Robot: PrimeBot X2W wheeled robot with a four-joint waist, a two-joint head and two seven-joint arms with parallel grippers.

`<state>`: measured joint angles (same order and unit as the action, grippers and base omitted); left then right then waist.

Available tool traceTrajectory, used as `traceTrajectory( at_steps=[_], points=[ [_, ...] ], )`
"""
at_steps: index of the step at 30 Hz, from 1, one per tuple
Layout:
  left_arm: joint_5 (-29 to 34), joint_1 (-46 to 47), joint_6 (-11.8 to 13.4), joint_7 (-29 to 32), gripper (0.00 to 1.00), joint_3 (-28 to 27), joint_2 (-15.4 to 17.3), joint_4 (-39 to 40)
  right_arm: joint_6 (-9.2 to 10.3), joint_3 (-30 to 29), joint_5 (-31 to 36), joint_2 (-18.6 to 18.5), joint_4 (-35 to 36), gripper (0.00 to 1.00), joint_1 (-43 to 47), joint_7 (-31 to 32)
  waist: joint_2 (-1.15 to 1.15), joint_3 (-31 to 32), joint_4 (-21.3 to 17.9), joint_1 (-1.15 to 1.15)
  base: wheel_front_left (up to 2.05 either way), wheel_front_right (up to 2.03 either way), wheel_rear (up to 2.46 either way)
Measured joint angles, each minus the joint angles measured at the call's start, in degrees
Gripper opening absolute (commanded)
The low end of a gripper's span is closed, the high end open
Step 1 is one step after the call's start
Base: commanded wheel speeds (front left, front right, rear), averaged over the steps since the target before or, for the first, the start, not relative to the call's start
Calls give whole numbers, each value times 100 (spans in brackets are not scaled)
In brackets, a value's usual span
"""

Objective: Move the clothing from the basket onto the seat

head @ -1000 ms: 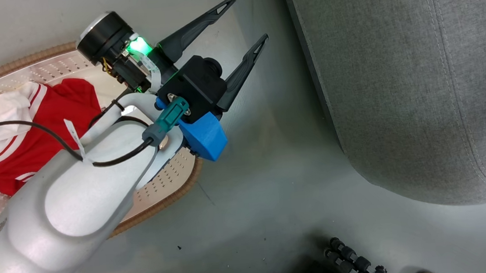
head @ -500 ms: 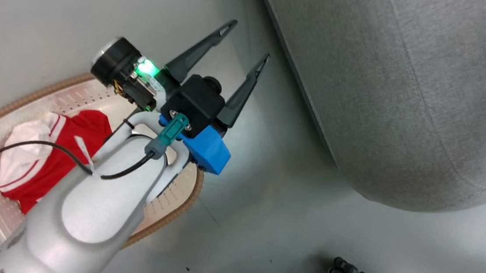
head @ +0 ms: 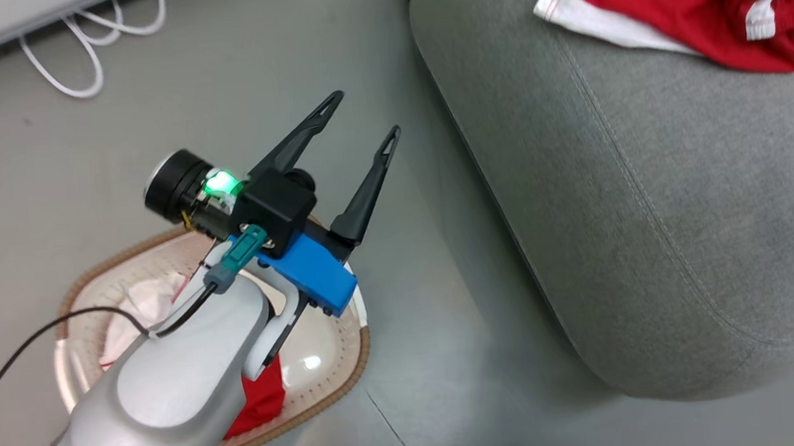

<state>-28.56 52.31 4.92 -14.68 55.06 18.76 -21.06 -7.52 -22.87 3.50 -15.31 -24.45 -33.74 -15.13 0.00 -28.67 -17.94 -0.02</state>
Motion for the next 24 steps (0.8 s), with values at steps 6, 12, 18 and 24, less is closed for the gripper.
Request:
traceTrajectory(
  at_steps=[6,12,18,24],
  points=[
    [-148,-510,191,-30,100,-612,-8,89,0,639,-74,42,497,100,343,0,0,619,284,0,0,0,0],
    [-16,-1215,333,-35,100,-1569,-2,416,0,1291,-160,200,918,100,614,0,0,1071,699,0,0,0,0],
    [302,-2064,381,-37,100,-2618,-186,791,0,1693,-190,378,1155,100,908,0,0,1486,1109,1,0,0,0],
    [630,-2828,215,-37,100,-3490,-488,956,0,2019,-271,601,1211,100,1176,0,0,1846,1475,1,0,0,0]
  ],
)
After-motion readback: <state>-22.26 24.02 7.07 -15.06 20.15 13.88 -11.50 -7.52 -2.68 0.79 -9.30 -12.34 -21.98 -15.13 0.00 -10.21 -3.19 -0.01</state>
